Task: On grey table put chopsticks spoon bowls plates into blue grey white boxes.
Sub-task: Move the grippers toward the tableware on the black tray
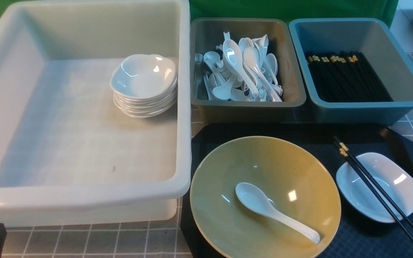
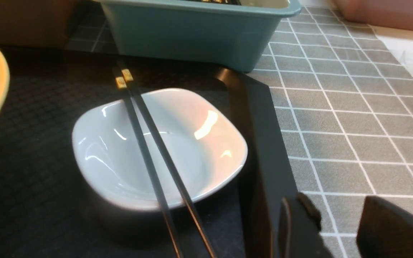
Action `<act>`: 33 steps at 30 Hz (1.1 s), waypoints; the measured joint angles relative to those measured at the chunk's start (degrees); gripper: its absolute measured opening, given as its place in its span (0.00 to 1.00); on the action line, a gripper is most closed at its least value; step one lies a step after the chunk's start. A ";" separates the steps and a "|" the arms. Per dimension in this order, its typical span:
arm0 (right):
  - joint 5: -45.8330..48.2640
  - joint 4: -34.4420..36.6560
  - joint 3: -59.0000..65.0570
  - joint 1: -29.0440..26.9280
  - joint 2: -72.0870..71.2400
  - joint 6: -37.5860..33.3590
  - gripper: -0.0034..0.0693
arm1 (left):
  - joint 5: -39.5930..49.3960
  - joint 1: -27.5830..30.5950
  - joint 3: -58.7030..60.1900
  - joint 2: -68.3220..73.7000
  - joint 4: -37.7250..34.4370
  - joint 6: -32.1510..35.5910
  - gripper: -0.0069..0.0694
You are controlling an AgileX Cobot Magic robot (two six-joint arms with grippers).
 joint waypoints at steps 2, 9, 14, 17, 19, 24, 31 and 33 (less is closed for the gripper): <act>0.00 0.00 0.00 0.00 0.00 0.00 0.37 | 0.00 0.00 0.00 0.00 0.00 0.00 0.08; 0.00 -0.06 0.00 0.00 0.00 0.00 0.37 | 0.00 0.00 0.00 0.00 -0.32 0.00 0.08; 0.00 -0.06 0.00 0.00 0.00 0.00 0.37 | 0.00 0.00 0.00 0.00 -0.40 0.00 0.08; 0.00 -0.06 0.00 0.00 0.00 0.00 0.37 | 0.00 0.00 0.00 0.00 -0.68 0.00 0.08; 0.00 -0.06 0.00 0.00 0.00 0.00 0.37 | 0.00 0.00 0.00 0.00 -1.15 0.00 0.08; 0.00 -0.06 0.00 0.00 0.00 0.00 0.37 | -0.20 0.00 0.00 0.00 -1.90 0.00 0.08; 0.00 -0.06 0.00 0.00 0.00 0.00 0.37 | -0.38 0.00 0.00 0.00 -2.12 0.00 0.08; 0.00 -0.06 0.00 0.00 0.00 0.27 0.37 | -0.38 0.00 0.00 0.00 -2.12 0.00 0.08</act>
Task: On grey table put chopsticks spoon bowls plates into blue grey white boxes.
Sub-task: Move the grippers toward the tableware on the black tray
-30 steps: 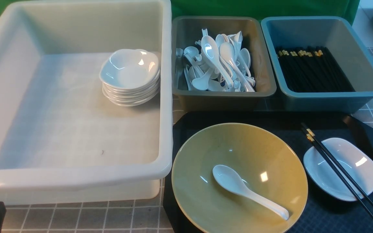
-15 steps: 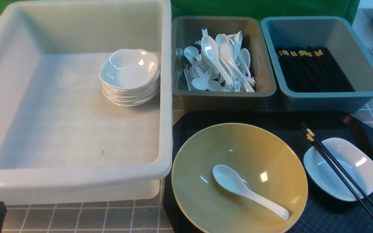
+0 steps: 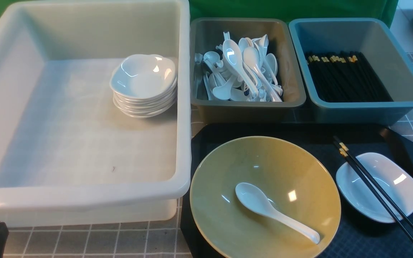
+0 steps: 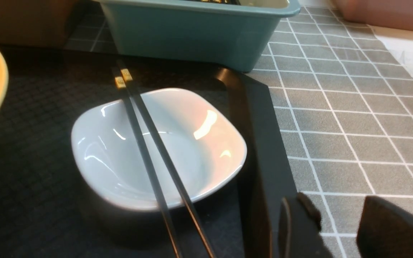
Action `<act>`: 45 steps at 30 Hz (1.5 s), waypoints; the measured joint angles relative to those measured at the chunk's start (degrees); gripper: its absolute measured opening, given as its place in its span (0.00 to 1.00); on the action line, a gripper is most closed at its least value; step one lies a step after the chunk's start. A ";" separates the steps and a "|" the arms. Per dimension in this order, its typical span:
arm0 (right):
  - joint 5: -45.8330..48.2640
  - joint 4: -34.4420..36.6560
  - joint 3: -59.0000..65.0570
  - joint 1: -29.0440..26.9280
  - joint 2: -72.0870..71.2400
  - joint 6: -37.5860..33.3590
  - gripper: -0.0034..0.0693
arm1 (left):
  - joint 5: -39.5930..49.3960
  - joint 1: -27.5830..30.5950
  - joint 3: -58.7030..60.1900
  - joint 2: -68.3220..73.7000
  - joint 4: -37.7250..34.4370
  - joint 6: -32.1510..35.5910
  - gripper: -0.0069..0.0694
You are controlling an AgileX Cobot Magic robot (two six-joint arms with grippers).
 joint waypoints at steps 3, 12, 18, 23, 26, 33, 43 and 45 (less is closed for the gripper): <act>0.00 -0.01 0.00 0.00 0.00 2.37 0.37 | 0.00 0.00 0.00 0.00 -0.35 -0.05 0.08; -0.05 1.15 0.00 0.00 0.00 25.26 0.37 | -1.60 0.00 0.00 0.00 -17.17 -8.55 0.08; -0.41 9.10 0.00 0.00 0.00 54.45 0.37 | -3.15 0.00 0.00 0.00 -48.30 -24.56 0.08; -0.41 9.59 0.00 0.00 0.00 54.88 0.37 | -3.99 0.00 0.00 0.00 -56.42 -25.05 0.08; -0.45 9.77 0.00 0.00 0.00 53.91 0.37 | -4.39 0.00 0.00 0.00 -57.53 -22.02 0.08; 0.91 12.44 -3.07 2.59 0.09 38.50 0.36 | -4.22 -0.29 -7.22 0.00 -55.48 -5.93 0.08; 13.65 12.63 -31.24 10.08 28.59 2.91 0.05 | 15.65 -0.35 -35.78 28.50 -35.95 17.01 0.08; 19.33 12.59 -37.41 10.30 35.94 -4.58 0.05 | 23.84 -0.35 -42.24 34.83 -31.57 18.65 0.08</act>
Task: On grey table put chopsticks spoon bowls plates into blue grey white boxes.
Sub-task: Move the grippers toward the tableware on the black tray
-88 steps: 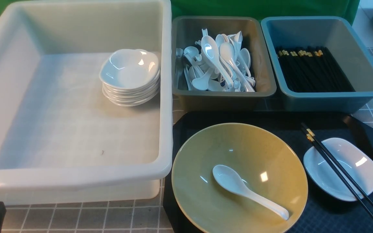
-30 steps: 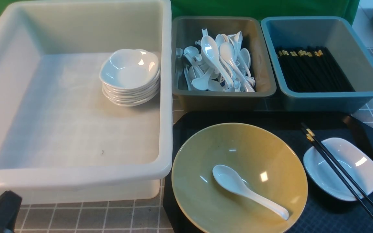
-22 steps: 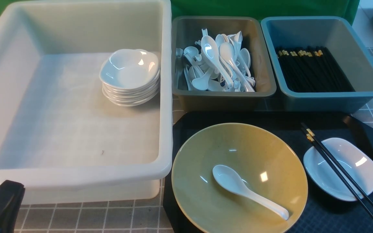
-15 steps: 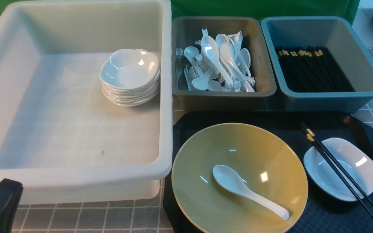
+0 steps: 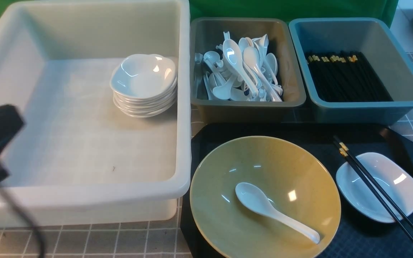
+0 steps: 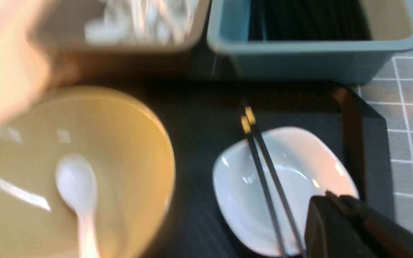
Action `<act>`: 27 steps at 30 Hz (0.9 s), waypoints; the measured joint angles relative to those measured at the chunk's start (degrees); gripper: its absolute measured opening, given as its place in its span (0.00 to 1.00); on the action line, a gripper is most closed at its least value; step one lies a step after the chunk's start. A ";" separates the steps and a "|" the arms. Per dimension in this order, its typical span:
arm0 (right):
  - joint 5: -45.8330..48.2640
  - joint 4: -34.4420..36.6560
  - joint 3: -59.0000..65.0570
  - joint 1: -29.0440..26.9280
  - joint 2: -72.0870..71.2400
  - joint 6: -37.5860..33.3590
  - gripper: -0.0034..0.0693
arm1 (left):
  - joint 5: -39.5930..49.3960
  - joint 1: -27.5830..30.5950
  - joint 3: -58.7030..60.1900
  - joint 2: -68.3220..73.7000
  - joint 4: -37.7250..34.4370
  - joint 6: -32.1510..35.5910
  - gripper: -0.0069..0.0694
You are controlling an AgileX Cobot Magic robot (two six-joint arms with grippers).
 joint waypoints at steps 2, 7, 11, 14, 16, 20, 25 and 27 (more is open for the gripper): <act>2.89 -0.06 -2.79 0.02 3.30 -3.66 0.05 | 7.82 0.00 -4.36 4.98 3.71 1.38 0.08; 14.72 -0.30 -12.43 1.94 17.81 -11.82 0.05 | 19.42 -4.48 -14.08 19.12 13.72 3.82 0.08; 18.14 -0.43 -13.81 3.30 24.04 -13.05 0.05 | 19.48 -15.68 -15.76 23.64 17.56 3.93 0.08; 18.06 -0.43 -14.05 3.96 27.74 -13.85 0.05 | 19.42 -23.26 -16.42 25.93 20.93 3.88 0.08; 17.30 -0.43 -14.05 4.43 30.26 -14.16 0.05 | 19.42 -29.60 -17.23 28.30 24.21 3.22 0.08; 15.27 -1.80 -14.07 6.30 36.13 -14.97 0.08 | 18.04 -39.40 -20.22 34.29 29.90 1.71 0.08; 13.84 -5.63 -15.83 7.09 43.01 -13.39 0.27 | 15.01 -44.17 -24.71 41.31 31.37 1.16 0.08; 13.02 -6.81 -17.22 7.09 45.58 -12.46 0.41 | 14.79 -44.65 -26.38 43.55 31.25 1.16 0.08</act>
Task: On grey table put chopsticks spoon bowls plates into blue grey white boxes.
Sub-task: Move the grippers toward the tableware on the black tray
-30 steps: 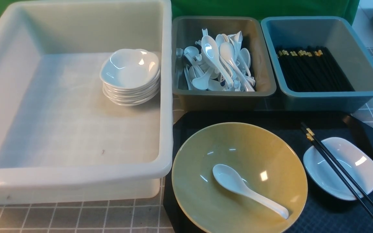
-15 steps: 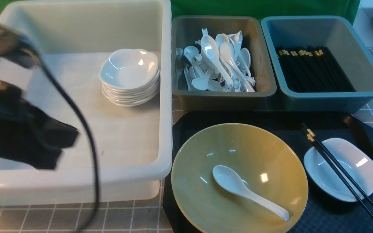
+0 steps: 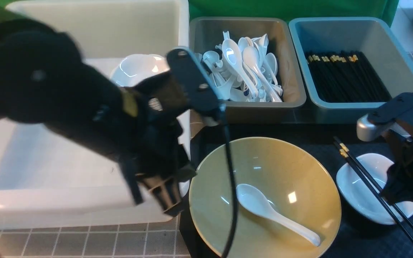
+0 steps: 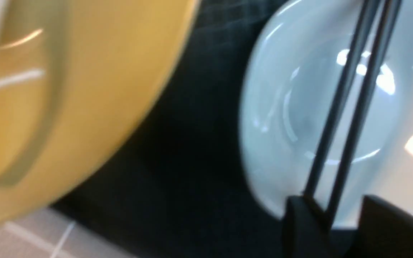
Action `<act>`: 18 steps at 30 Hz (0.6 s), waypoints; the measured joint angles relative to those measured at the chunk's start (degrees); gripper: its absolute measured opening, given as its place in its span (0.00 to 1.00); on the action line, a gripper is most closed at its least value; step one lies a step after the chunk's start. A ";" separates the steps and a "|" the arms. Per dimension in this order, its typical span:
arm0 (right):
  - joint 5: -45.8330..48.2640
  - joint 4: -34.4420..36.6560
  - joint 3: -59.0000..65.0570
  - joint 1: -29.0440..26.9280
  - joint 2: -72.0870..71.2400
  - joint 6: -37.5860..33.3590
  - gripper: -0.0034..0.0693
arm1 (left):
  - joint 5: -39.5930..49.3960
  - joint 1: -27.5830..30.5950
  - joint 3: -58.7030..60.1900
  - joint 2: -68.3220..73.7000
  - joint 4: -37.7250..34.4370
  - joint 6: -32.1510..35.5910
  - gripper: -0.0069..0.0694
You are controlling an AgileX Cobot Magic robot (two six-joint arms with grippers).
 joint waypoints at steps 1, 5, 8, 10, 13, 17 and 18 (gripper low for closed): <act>-0.50 -0.48 -0.66 0.00 1.15 0.13 0.47 | -0.25 -0.07 -0.49 1.00 -0.19 0.00 0.08; -2.75 -0.93 -2.77 0.00 5.17 0.55 0.69 | -0.09 -0.07 -1.07 3.17 -0.46 0.00 0.08; -3.31 -0.93 -3.54 0.00 8.00 1.18 0.75 | 0.05 -0.07 -1.07 3.34 -0.48 0.00 0.08; -3.51 -0.93 -3.75 0.00 9.36 1.32 0.76 | 0.05 -0.07 -1.07 3.34 -0.48 0.00 0.08; -5.51 -0.99 -3.84 0.00 13.29 1.58 0.72 | 0.05 -0.12 -1.07 3.34 -0.48 0.18 0.08; -6.32 -1.04 -3.84 0.00 15.52 1.80 0.61 | 0.05 -0.12 -1.09 3.34 -0.48 0.23 0.08; -6.40 -1.04 -3.88 0.00 15.86 1.80 0.57 | 0.05 -0.12 -1.09 3.34 -0.48 0.23 0.08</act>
